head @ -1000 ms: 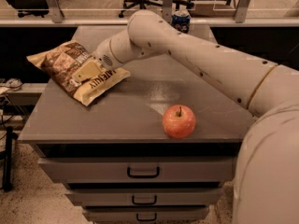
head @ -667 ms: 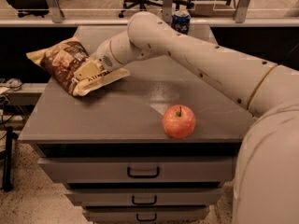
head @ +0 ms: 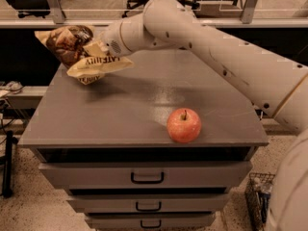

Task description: Pick brown chip bag

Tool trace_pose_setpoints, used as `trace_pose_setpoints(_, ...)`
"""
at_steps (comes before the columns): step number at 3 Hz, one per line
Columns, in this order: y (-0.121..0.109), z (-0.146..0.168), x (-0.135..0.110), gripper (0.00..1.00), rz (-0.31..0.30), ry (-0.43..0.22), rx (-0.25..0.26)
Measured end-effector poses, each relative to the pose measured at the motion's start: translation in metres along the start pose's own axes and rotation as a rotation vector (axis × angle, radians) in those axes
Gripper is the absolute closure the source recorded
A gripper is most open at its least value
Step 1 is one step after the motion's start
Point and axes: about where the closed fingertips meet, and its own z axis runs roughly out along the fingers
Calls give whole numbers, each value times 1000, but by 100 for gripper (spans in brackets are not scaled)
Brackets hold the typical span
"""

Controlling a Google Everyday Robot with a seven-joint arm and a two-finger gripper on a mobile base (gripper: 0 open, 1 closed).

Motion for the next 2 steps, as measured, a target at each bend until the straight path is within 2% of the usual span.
trace_pose_setpoints(1,-9,-31,-43,100,-69,-126,26)
trace_pose_setpoints(2,-20,-54,-70,100,-107,-231,33)
